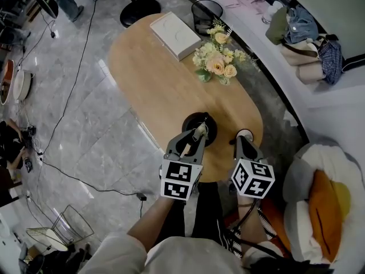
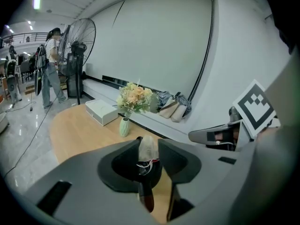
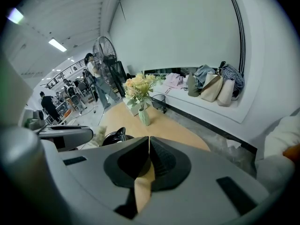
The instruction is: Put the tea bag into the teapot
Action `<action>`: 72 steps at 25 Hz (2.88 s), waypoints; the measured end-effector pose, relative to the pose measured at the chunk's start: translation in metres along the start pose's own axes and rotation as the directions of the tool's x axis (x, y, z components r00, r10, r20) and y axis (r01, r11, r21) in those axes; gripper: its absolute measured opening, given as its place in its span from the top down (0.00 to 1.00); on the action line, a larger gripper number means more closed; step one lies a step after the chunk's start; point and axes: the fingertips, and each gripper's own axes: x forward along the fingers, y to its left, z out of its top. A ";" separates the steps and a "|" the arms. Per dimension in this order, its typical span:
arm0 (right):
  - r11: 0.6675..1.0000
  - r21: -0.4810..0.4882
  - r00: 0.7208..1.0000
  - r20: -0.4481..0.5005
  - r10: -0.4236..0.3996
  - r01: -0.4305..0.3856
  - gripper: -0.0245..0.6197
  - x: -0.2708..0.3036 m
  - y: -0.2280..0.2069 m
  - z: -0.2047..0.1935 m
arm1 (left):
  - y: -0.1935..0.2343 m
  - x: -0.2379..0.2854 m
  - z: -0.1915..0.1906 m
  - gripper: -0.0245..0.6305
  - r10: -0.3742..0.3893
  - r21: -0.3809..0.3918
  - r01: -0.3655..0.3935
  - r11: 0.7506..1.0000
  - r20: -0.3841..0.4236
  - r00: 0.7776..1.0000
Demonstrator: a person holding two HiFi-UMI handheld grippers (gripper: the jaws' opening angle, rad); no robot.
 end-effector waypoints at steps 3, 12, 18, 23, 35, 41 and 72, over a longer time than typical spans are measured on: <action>1.000 0.009 1.000 -0.003 0.001 -0.001 0.91 0.001 -0.002 -0.002 | -0.002 0.001 0.000 0.68 -0.003 0.008 0.003 1.000 -0.013 1.000; 1.000 0.026 1.000 -0.010 -0.003 0.003 0.91 0.002 -0.004 -0.004 | 0.003 0.000 -0.006 0.72 0.021 0.008 -0.021 1.000 -0.023 1.000; 1.000 0.025 1.000 -0.015 -0.001 0.001 0.91 0.003 -0.002 -0.006 | 0.003 0.001 -0.007 0.74 0.022 0.005 -0.022 1.000 -0.023 0.999; 1.000 0.025 1.000 -0.021 0.000 0.000 0.91 0.003 0.000 -0.007 | 0.004 0.000 -0.007 0.75 0.024 0.003 -0.024 1.000 -0.025 0.999; 1.000 0.007 1.000 -0.002 0.007 -0.007 0.91 -0.011 0.012 0.005 | 0.008 -0.019 0.010 0.79 0.039 0.009 -0.039 0.999 0.009 0.999; 1.000 -0.021 1.000 0.018 0.017 -0.016 0.91 -0.028 0.022 0.017 | 0.007 -0.038 0.025 0.85 0.050 0.009 -0.050 0.999 0.043 0.998; 0.979 -0.190 0.950 0.286 0.122 -0.069 0.91 -0.119 0.071 0.151 | 0.032 -0.139 0.157 0.94 0.163 -0.027 -0.163 0.986 0.331 0.929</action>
